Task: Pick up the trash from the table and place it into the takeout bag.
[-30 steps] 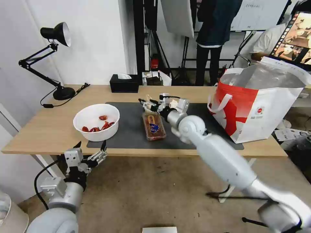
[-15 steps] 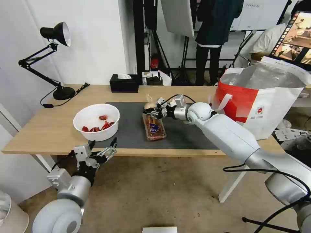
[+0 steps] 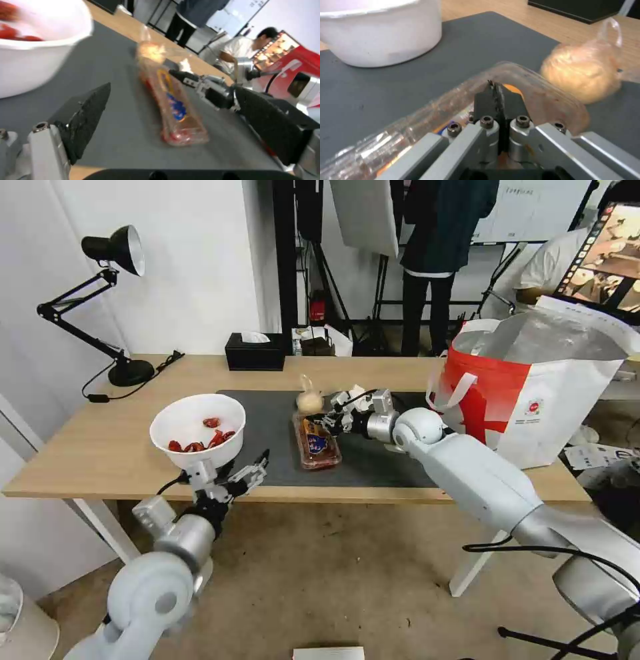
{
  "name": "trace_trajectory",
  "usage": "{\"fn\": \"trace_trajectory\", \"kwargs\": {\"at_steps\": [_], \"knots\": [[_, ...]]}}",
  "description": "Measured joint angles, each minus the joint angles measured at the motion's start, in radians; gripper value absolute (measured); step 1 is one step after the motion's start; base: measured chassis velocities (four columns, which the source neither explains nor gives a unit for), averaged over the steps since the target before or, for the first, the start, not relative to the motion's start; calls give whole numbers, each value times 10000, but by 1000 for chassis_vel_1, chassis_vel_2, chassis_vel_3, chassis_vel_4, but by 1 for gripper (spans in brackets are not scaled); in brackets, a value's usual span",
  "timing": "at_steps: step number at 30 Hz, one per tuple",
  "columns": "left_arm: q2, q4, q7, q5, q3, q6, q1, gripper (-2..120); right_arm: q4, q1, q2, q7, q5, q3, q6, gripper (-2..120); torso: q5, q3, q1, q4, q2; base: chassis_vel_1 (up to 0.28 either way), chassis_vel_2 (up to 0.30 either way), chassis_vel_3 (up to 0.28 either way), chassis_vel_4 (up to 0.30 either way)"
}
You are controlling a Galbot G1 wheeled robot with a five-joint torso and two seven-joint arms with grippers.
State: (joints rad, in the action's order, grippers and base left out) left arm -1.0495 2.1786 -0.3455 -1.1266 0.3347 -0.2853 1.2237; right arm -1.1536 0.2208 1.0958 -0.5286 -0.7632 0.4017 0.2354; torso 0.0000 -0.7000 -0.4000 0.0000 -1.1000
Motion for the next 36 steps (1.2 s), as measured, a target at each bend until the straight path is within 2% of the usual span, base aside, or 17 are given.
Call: {"fn": "trace_trajectory", "kwargs": {"at_steps": [6, 8, 11, 16, 19, 24, 36], "knots": [[49, -665, -257, -691, -788, -19, -1077, 100, -58, 66, -234, -82, -72, -9, 21, 0, -1, -1, -1, -2, 0, 0, 0, 0, 0], [16, -1087, -413, -906, -1273, -58, -1567, 100, -64, 93, -319, -244, -142, 4, 27, 0, -1, 0, -1, -1, 0, 0, 0, 0, 0], [-20, -1375, -498, -1024, -1492, -68, -1856, 100, -73, 102, -349, -344, -159, 19, 29, 0, 0, -1, -1, -1, 0, 0, 0, 0, 0], [-25, -1412, -508, -1039, -1513, -69, -1894, 100, -75, 101, -350, -352, -160, 20, 29, 0, 0, -1, -1, -1, 0, 0, 0, 0, 0], [-112, -1894, -665, -1219, -1734, -109, -2308, 100, -115, 98, -439, -425, -153, 135, 37, 0, 1, 0, 0, 0, 0, 0, 0, 0, 0], [-177, -2105, -785, -1327, -1900, -203, -2445, 100, -153, 63, -551, -452, -150, 236, 38, 0, 0, -1, -1, 0, 0, 0, 0, 0, 0], [-604, -2652, -1399, -2574, -2205, -815, -3175, 100, -367, -72, -930, -715, -191, 525, 80, 0, 0, 0, -1, 0, 0, 0, 0, 0, 0]]}}
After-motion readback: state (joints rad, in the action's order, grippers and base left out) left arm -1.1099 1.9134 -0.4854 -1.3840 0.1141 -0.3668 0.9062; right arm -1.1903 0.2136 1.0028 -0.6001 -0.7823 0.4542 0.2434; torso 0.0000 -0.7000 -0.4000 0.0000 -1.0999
